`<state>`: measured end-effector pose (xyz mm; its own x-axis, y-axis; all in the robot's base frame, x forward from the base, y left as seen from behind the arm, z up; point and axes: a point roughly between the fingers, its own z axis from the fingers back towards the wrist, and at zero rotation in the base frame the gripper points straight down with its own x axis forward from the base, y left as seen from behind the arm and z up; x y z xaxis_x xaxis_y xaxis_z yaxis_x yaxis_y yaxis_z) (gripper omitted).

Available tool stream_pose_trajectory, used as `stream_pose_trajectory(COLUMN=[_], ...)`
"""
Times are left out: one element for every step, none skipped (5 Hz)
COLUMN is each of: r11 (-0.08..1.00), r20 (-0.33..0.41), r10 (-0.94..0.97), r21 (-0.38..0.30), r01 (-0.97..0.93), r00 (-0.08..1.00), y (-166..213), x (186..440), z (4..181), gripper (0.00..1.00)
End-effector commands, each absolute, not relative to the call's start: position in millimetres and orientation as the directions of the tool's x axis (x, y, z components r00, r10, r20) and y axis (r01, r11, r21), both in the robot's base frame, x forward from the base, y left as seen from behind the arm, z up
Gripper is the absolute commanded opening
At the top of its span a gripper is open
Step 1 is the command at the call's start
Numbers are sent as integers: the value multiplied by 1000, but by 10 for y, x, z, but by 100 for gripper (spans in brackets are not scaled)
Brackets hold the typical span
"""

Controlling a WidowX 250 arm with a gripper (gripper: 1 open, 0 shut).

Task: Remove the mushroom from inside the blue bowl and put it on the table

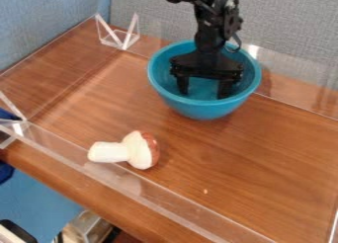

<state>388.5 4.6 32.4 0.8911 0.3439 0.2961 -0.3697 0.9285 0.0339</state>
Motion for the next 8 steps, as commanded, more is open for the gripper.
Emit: stream_pose_trajectory(r11=[927, 919, 893, 861, 866, 851, 834, 856], r20=[314, 311, 308, 305, 306, 307, 308, 311], r10=[346, 363, 414, 469, 460, 484, 510, 477], r21=[31, 39, 46, 50, 51, 52, 53, 50], r01=[-374, -393, -449, -506, -497, -522, -549, -515], r00=[884, 878, 856, 829, 833, 819, 803, 822], y=[-2, 17, -73, -157, -155, -263, -355, -333], x=[3827, 3730, 3636, 3524, 3479, 3379, 3278, 3240], z=[467, 525, 488, 472, 457, 507, 545, 552], gripper=[100, 100, 100, 100, 100, 100, 100, 100])
